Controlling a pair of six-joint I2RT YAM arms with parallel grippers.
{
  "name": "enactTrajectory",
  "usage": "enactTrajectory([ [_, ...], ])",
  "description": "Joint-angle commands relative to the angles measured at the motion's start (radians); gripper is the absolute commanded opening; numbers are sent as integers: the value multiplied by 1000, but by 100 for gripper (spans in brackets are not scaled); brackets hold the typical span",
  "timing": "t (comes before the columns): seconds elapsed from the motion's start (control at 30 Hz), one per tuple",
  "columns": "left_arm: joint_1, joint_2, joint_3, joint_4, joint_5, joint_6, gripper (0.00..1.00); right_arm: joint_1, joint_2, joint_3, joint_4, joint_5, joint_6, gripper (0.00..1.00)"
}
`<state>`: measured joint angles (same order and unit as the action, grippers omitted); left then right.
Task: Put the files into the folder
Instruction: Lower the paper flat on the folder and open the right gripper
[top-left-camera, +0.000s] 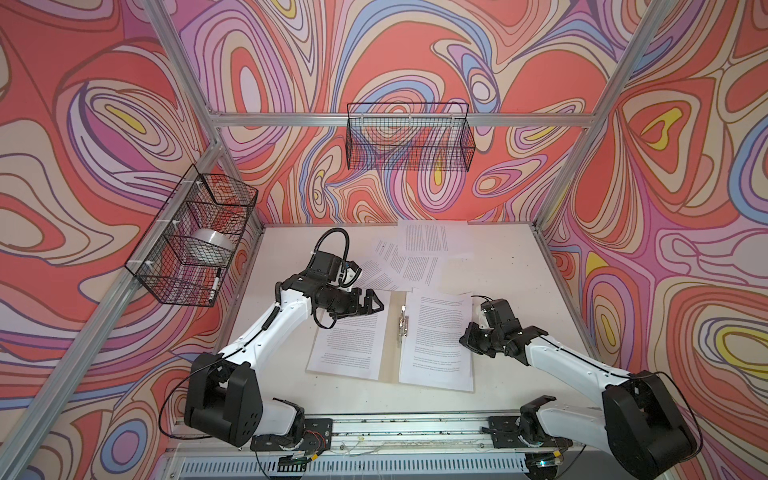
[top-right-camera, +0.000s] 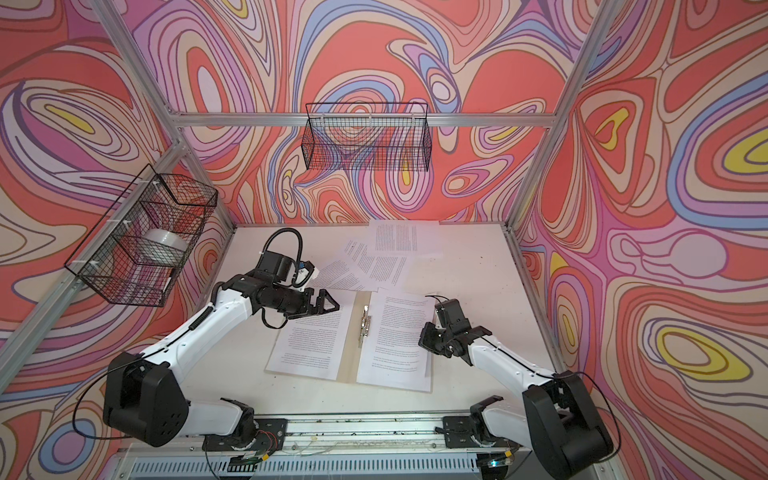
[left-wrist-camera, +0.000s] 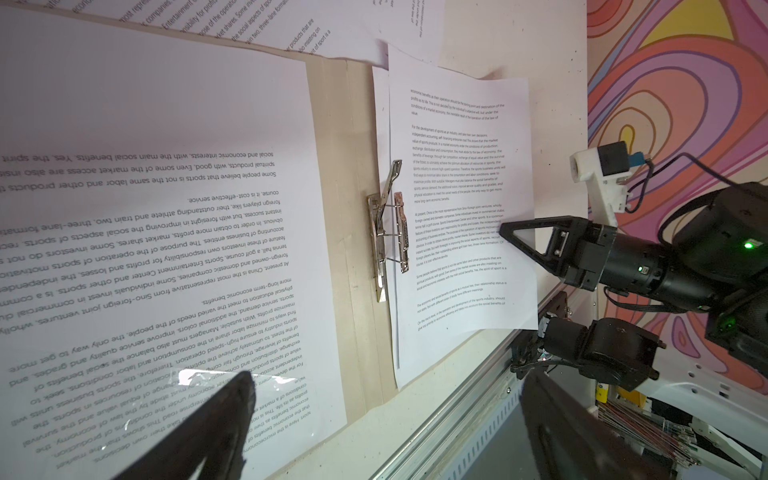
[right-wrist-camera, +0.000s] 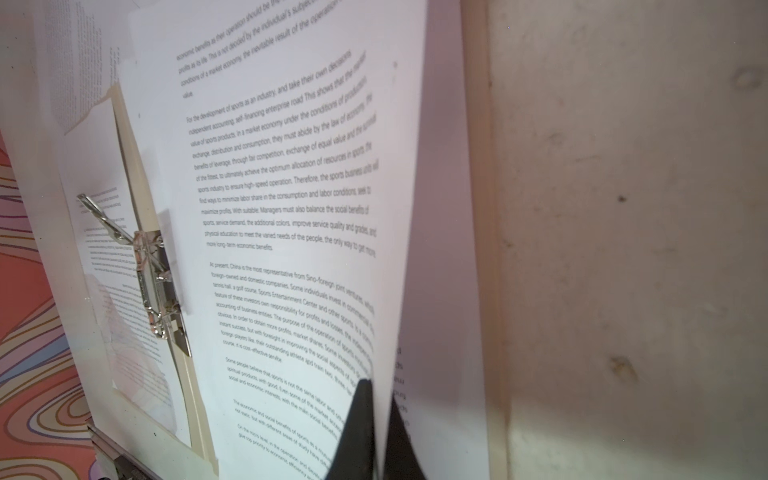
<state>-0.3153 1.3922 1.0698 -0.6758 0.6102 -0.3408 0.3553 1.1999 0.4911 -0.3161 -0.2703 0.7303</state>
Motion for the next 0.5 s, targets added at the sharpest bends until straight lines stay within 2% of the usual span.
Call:
enactTrajectory([
  [0.0, 0, 16, 1, 12, 18, 10, 100, 12, -5, 7, -31, 12, -35, 0],
  [0.47, 1, 33, 3, 17, 31, 3, 100, 31, 46, 23, 7, -5, -67, 0],
])
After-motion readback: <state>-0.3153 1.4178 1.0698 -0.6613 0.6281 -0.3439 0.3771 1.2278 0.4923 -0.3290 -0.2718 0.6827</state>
